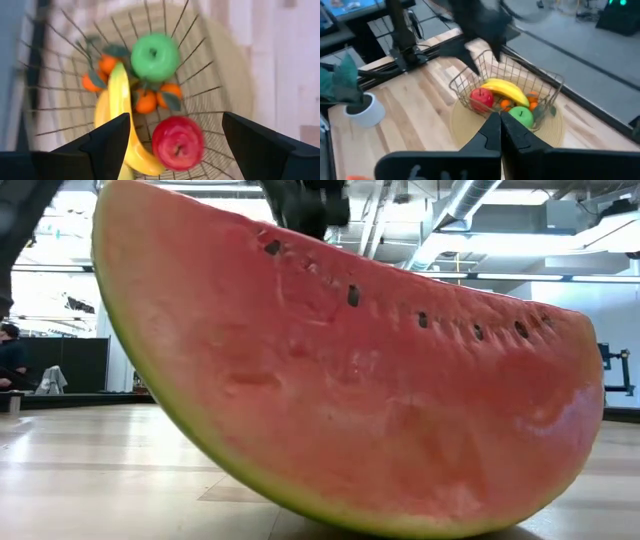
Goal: Build produce basket
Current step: Put the watermelon into the basket
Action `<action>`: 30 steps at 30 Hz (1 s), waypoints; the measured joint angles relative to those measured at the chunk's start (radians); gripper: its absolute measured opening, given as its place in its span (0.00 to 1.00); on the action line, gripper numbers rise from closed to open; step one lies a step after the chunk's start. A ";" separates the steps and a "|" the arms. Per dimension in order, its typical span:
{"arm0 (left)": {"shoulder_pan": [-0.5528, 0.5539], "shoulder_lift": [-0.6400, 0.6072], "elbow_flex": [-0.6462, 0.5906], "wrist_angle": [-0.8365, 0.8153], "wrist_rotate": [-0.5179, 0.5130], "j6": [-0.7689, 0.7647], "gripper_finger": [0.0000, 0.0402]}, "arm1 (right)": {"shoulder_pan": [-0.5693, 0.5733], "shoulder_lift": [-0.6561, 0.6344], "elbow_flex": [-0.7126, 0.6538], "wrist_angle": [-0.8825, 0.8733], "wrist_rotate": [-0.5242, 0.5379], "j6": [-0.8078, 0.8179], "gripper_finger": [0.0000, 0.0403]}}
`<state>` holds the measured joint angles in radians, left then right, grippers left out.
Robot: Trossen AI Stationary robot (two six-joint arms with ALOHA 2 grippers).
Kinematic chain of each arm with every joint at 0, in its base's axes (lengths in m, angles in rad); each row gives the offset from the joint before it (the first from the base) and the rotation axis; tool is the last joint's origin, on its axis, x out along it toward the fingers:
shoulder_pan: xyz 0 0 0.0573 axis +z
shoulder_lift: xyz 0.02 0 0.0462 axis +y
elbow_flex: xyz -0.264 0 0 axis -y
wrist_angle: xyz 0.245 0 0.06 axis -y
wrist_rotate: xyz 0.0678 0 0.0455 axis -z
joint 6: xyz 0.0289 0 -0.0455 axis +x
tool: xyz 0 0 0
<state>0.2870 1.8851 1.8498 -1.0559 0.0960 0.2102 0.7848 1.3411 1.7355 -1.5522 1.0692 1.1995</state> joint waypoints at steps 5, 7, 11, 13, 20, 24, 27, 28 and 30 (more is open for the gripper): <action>-0.111 -0.135 0.001 -0.043 -0.102 -0.084 0.75 | -0.078 0.001 0.000 0.047 -0.078 -0.011 0.02; -0.155 -0.182 0.001 -0.080 -0.132 -0.126 0.75 | -0.111 0.007 0.000 0.084 -0.128 -0.065 0.02; -0.248 -0.237 0.001 -0.204 -0.251 -0.210 0.76 | -0.168 0.025 -0.002 0.206 -0.213 -0.202 0.02; -0.292 -0.258 -0.002 -0.279 -0.296 -0.258 0.76 | -0.186 0.037 0.001 0.276 -0.249 -0.269 0.02; -0.464 -0.432 -0.288 -0.216 -0.336 -0.436 0.76 | -0.198 0.071 0.002 0.370 -0.316 -0.333 0.02; -0.556 -0.580 -0.516 -0.090 -0.338 -0.596 0.75 | -0.183 0.103 0.001 0.388 -0.346 -0.279 0.02; -0.612 -0.671 -0.638 -0.068 -0.359 -0.741 0.74 | -0.186 0.147 0.001 0.430 -0.417 -0.277 0.02; -0.630 -0.695 -0.670 -0.058 -0.369 -0.786 0.74 | -0.189 0.165 0.000 0.451 -0.444 -0.283 0.02; -0.658 -0.733 -0.722 -0.054 -0.382 -0.852 0.73 | -0.206 0.212 0.001 0.477 -0.505 -0.289 0.02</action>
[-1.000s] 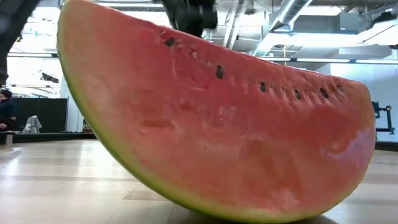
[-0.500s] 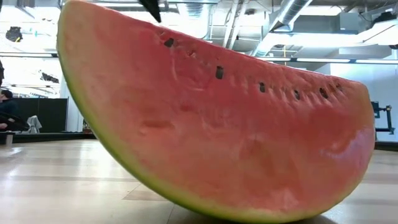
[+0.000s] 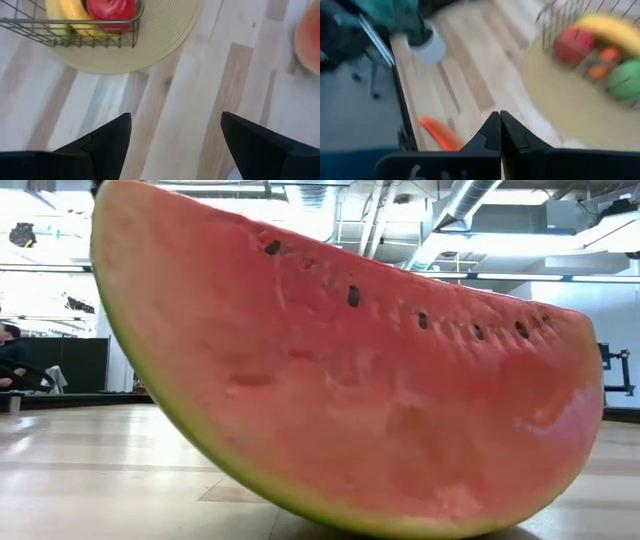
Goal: Build produce basket
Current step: Put the watermelon into the basket
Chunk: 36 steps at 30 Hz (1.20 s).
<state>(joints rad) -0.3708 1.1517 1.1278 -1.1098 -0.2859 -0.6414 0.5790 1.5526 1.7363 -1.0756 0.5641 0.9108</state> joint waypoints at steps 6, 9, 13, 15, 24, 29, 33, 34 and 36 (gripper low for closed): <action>-0.056 -0.029 -0.042 0.032 -0.032 -0.064 0.71 | -0.049 0.136 -0.001 -0.001 -0.240 0.000 0.03; -0.064 -0.028 -0.043 0.035 -0.042 -0.062 0.71 | -0.077 0.191 -0.001 0.014 -0.337 0.008 0.08; -0.065 -0.027 -0.043 0.040 -0.045 -0.060 0.71 | -0.110 0.261 0.000 0.074 -0.481 0.007 0.19; -0.065 -0.027 -0.043 0.049 -0.055 -0.050 0.71 | -0.119 0.294 0.000 0.107 -0.542 0.007 0.24; -0.065 -0.026 -0.043 0.063 -0.091 -0.033 0.71 | -0.123 0.425 0.000 0.222 -0.796 -0.078 0.53; -0.065 -0.026 -0.043 0.063 -0.118 -0.033 0.71 | -0.129 0.444 0.003 0.229 -0.855 -0.091 0.59; -0.065 -0.026 -0.043 0.063 -0.122 -0.033 0.71 | -0.129 0.446 -0.002 0.232 -0.833 -0.157 0.58; -0.065 -0.026 -0.043 0.063 -0.122 -0.033 0.71 | -0.128 0.447 0.001 0.253 -0.828 -0.176 0.57; -0.065 -0.026 -0.043 0.062 -0.124 -0.033 0.71 | -0.121 0.447 0.001 0.253 -0.823 -0.217 0.55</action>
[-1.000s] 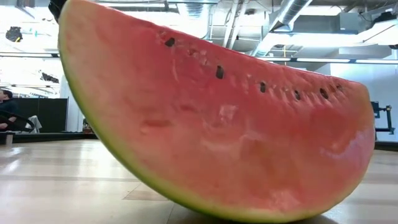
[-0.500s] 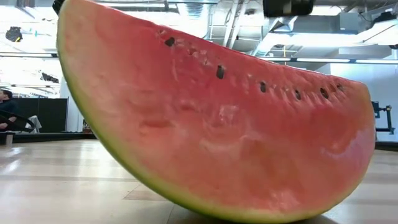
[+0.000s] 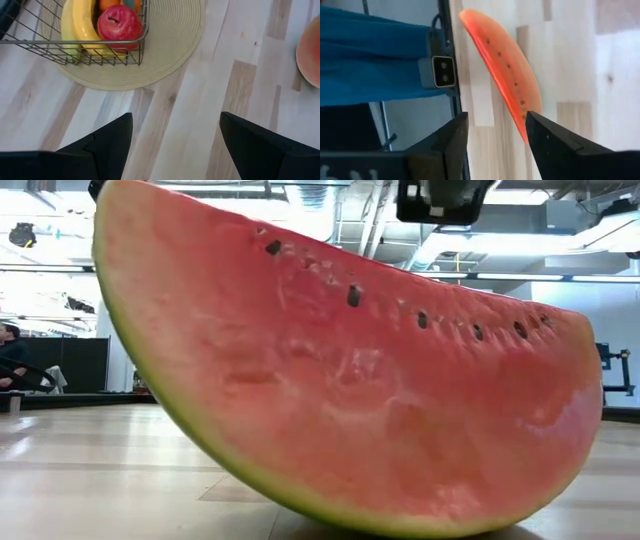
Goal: Build produce basket
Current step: Put the watermelon into the basket
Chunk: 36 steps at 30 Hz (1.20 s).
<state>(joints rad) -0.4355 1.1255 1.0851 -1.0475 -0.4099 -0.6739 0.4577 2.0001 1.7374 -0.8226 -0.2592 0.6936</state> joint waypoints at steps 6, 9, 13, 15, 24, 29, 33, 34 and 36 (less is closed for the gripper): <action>0.000 0.000 -0.014 0.000 -0.018 0.000 0.71 | 0.023 0.019 -0.003 0.015 0.027 -0.080 0.50; 0.000 0.000 -0.027 0.001 -0.019 0.000 0.71 | 0.034 0.017 -0.002 0.012 0.077 -0.129 0.48; 0.000 0.000 -0.044 0.000 -0.019 -0.001 0.71 | 0.042 0.018 -0.004 0.015 0.131 -0.188 0.48; 0.000 0.000 -0.044 0.000 -0.019 -0.004 0.71 | 0.042 0.018 -0.004 0.015 0.133 -0.193 0.49; 0.000 0.000 -0.044 0.009 -0.020 0.006 0.71 | 0.037 0.018 -0.004 0.016 0.182 -0.174 0.55; 0.000 0.000 -0.044 0.009 -0.020 0.007 0.71 | 0.038 0.018 -0.004 0.016 0.187 -0.150 0.56; 0.000 0.000 -0.044 0.009 -0.021 0.007 0.71 | 0.047 0.019 -0.004 0.016 0.193 -0.141 0.56; 0.000 0.000 -0.044 0.009 -0.021 0.007 0.71 | 0.050 0.031 -0.002 0.023 0.196 -0.140 0.56; 0.000 0.000 -0.044 0.009 -0.021 0.007 0.71 | 0.053 0.060 -0.003 0.042 0.201 -0.121 0.56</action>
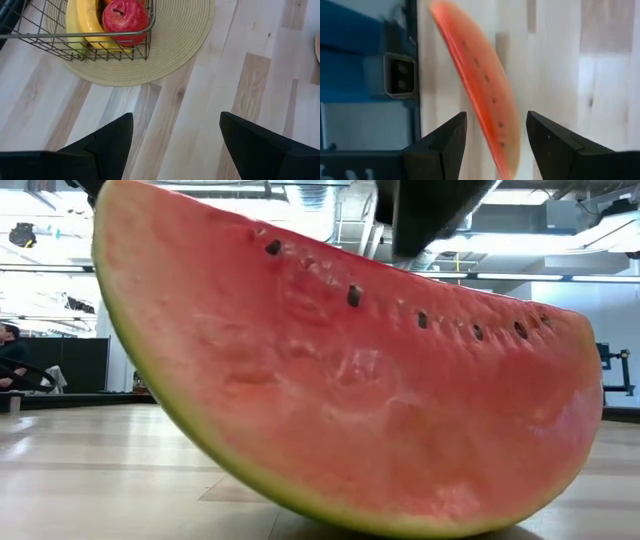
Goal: Build produce basket
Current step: Put the watermelon into the basket
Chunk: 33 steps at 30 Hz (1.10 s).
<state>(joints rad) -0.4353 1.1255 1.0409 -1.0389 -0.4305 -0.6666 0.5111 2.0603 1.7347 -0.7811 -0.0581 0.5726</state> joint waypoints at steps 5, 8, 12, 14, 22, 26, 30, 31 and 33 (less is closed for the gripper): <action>0.000 0.000 0.000 -0.001 0.002 0.000 0.71 | 0.011 0.073 0.000 0.007 -0.032 0.020 0.56; 0.000 0.000 0.000 -0.002 0.004 0.000 0.71 | 0.011 0.099 -0.004 -0.011 -0.070 0.055 0.56; 0.000 0.000 0.000 -0.001 0.005 0.000 0.71 | 0.011 0.120 0.001 0.009 -0.072 0.052 0.56; 0.000 0.000 0.000 -0.001 0.005 0.000 0.71 | 0.011 0.135 0.000 0.021 -0.072 0.051 0.56; 0.000 0.000 0.000 -0.001 0.008 0.000 0.71 | 0.011 0.173 0.000 0.027 -0.123 0.071 0.54; 0.000 0.000 0.000 0.000 0.009 0.000 0.71 | -0.001 0.169 0.000 0.018 -0.127 0.107 0.42; 0.000 0.000 0.000 0.000 0.009 0.000 0.71 | -0.014 0.166 0.000 0.019 -0.129 0.135 0.23; 0.000 0.000 0.000 0.000 0.009 -0.001 0.71 | -0.016 0.166 0.001 0.019 -0.130 0.137 0.23; 0.000 0.000 0.000 0.000 0.009 -0.001 0.71 | -0.019 0.166 0.006 0.011 -0.129 0.138 0.23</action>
<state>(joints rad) -0.4351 1.1259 1.0412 -1.0385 -0.4217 -0.6674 0.4926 2.2265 1.7410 -0.7701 -0.1871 0.7109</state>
